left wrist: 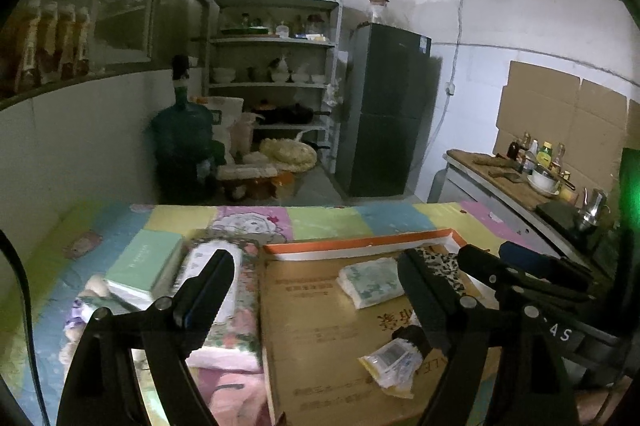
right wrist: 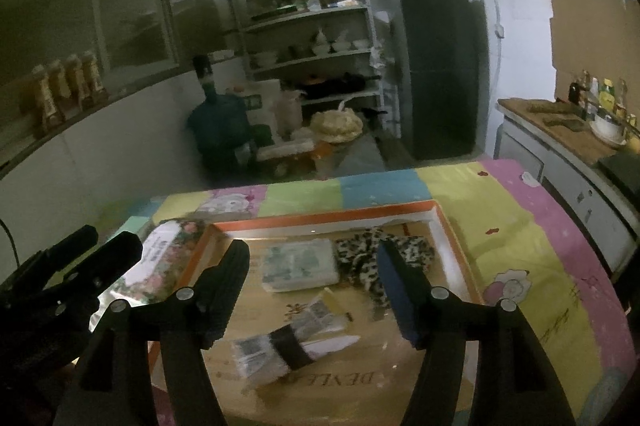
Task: Organize soft objects
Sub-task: 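Move both tools away from the box lid toward the pile on the quilt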
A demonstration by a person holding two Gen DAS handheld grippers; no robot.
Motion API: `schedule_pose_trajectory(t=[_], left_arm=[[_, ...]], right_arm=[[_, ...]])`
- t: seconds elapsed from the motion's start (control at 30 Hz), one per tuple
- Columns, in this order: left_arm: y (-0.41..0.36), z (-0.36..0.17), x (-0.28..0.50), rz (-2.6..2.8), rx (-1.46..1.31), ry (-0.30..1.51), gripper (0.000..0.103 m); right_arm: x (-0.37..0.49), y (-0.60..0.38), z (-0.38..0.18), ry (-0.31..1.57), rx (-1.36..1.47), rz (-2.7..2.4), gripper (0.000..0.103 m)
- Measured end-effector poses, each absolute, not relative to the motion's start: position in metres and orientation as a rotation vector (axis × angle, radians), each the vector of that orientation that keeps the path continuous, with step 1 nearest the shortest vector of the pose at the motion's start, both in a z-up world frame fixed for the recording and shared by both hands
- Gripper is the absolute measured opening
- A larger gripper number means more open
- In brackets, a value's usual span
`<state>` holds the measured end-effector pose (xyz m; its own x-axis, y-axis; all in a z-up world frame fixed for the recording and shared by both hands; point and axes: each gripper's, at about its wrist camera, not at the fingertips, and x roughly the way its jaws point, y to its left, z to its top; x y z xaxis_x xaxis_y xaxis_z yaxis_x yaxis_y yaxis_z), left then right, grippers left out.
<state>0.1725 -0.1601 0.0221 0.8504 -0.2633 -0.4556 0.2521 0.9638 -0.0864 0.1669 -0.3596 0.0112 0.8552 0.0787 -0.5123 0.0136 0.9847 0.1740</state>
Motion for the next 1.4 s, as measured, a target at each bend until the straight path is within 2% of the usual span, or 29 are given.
schedule_pose_trajectory(t=[1.4], left_arm=[[-0.009, 0.023, 0.12, -0.058, -0.053, 0.424, 0.084]], right_arm=[[0.137, -0.213, 0.029, 0.499, 0.053, 0.226, 0.068]])
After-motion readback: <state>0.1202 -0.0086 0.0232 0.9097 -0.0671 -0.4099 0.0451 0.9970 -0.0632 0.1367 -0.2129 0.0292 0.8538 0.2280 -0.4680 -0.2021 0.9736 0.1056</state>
